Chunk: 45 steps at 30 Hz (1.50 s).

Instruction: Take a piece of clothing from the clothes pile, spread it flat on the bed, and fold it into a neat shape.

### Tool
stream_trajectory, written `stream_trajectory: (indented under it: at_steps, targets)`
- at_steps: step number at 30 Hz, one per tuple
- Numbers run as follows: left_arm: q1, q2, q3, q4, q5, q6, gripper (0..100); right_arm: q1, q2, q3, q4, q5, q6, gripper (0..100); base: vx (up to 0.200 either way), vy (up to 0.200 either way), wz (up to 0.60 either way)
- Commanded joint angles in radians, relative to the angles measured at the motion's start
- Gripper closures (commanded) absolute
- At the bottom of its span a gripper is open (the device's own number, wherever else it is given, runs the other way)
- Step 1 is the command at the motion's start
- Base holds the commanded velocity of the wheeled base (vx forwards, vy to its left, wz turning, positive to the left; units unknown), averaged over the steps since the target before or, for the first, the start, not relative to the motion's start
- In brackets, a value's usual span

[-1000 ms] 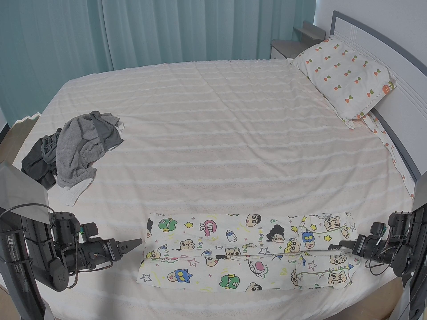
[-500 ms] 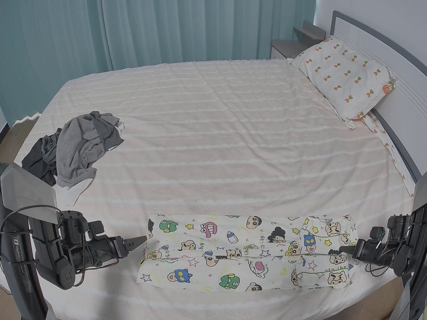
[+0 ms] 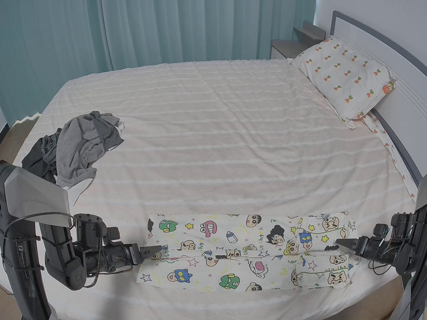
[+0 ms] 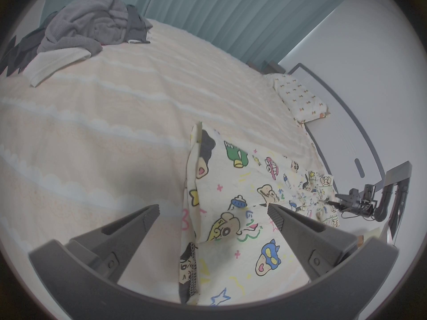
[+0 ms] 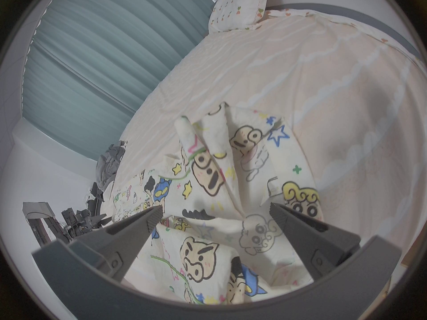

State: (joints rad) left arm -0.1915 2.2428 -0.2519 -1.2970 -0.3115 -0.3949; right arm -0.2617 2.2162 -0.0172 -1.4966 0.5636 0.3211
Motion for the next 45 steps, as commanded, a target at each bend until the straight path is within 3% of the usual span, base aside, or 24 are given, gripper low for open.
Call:
stream_trajectory:
  at_steps: [1, 5, 16, 30, 31, 45]
  targets:
    - [-0.028, -0.049, -0.141, 0.206, 0.055, 0.004, 0, -0.062, -0.122, 0.017, 0.002, 0.002, 0.032, 0, 0.000, 0.000, 0.00]
    - [-0.037, -0.046, -0.184, 0.262, 0.051, 0.007, 0, -0.059, -0.159, 0.017, 0.009, 0.007, 0.107, 0, 0.000, 0.000, 0.00]
    - [-0.106, 0.001, -0.242, 0.298, 0.051, 0.004, 0, -0.059, -0.153, 0.017, 0.007, 0.007, 0.110, 0, 0.000, 0.000, 0.00]
    - [-0.105, 0.017, -0.240, 0.331, 0.058, 0.005, 0, -0.062, -0.145, 0.017, 0.010, 0.012, 0.116, 0, 0.000, 0.000, 0.00]
    - [-0.106, 0.021, -0.240, 0.331, 0.060, 0.005, 100, -0.062, -0.144, 0.017, 0.010, 0.012, 0.116, 0, 0.000, 0.000, 0.00]
    - [-0.102, -0.040, -0.165, 0.326, 0.060, 0.001, 100, -0.064, -0.112, 0.017, 0.009, 0.012, 0.115, 0, 0.000, 0.000, 0.00]
